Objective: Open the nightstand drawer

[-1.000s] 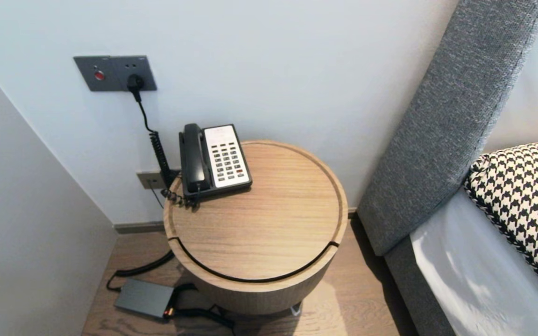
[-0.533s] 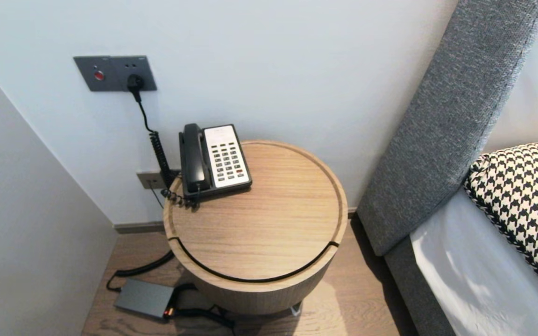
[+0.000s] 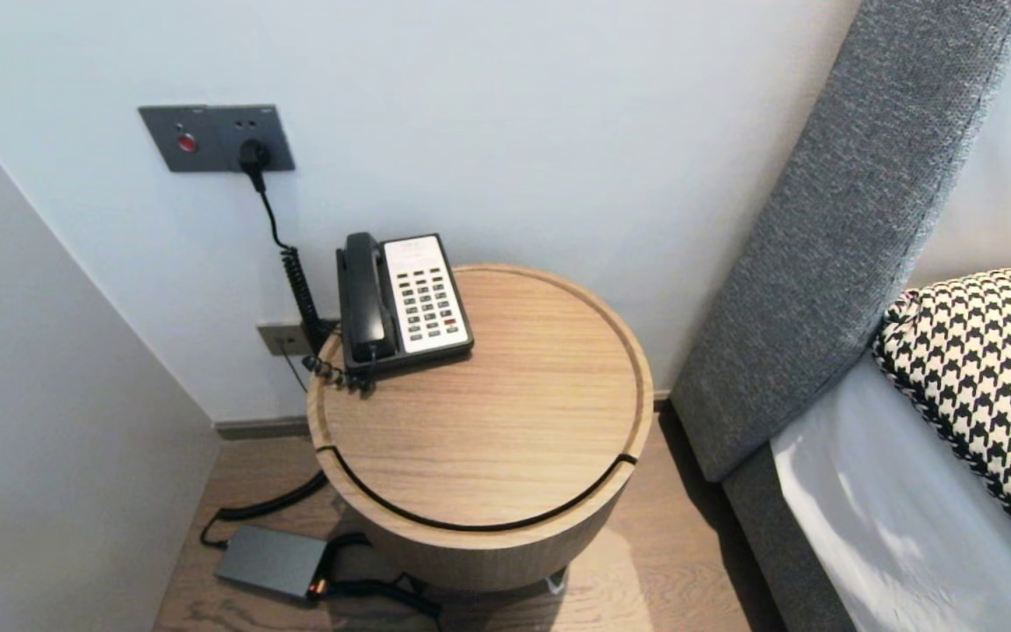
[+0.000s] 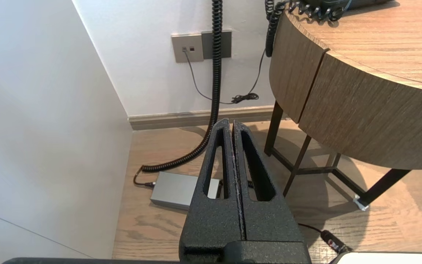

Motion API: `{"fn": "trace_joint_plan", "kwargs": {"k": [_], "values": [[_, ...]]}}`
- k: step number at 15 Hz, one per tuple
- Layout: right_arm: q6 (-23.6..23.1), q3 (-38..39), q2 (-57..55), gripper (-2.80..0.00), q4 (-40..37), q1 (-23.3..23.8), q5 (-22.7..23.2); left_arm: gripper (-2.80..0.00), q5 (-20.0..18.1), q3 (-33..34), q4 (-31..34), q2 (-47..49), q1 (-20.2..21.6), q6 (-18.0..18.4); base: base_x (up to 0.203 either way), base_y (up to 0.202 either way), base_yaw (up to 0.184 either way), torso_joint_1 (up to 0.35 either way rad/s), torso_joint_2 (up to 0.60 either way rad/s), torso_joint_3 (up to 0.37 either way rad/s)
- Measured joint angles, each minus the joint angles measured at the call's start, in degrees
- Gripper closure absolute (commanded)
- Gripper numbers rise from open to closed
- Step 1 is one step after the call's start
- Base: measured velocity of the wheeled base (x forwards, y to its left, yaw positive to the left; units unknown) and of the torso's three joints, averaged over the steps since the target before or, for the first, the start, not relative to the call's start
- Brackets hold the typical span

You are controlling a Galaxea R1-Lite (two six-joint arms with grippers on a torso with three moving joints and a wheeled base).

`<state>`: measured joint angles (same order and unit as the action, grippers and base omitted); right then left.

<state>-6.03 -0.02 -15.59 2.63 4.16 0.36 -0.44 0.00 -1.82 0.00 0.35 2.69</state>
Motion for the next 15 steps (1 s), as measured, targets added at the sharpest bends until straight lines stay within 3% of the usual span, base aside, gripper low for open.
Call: {"fn": "trace_joint_plan", "kwargs": {"k": [3, 6, 12, 15], "values": [[-0.18, 0.0, 0.21, 0.0, -0.43, -1.0, 0.21, 0.0, 0.0, 0.0, 0.0, 0.0, 0.0, 0.01, 0.0, 0.0, 0.0, 0.0, 0.0, 0.0], [-0.16, 0.02, 1.26, 0.0, -0.57, -5.4, 0.41, 0.0, -0.02, 0.0, 0.0, 0.0, 0.0, -0.03, 0.0, 0.0, 0.0, 0.0, 0.0, 0.0], [0.01, 0.02, 9.8, 0.0, -0.51, -4.99, 0.38, 0.0, -0.02, 0.0, 0.01, 0.0, 0.01, -0.07, 0.0, 0.0, 0.0, 0.0, 0.0, 0.0], [4.51, 0.02, 13.58, 0.0, 0.09, -4.89, -0.23, 0.0, 0.0, 0.0, 0.0, 0.0, 0.0, -0.02, 0.0, 0.0, 0.0, 0.0, 0.0, 0.0]]}}
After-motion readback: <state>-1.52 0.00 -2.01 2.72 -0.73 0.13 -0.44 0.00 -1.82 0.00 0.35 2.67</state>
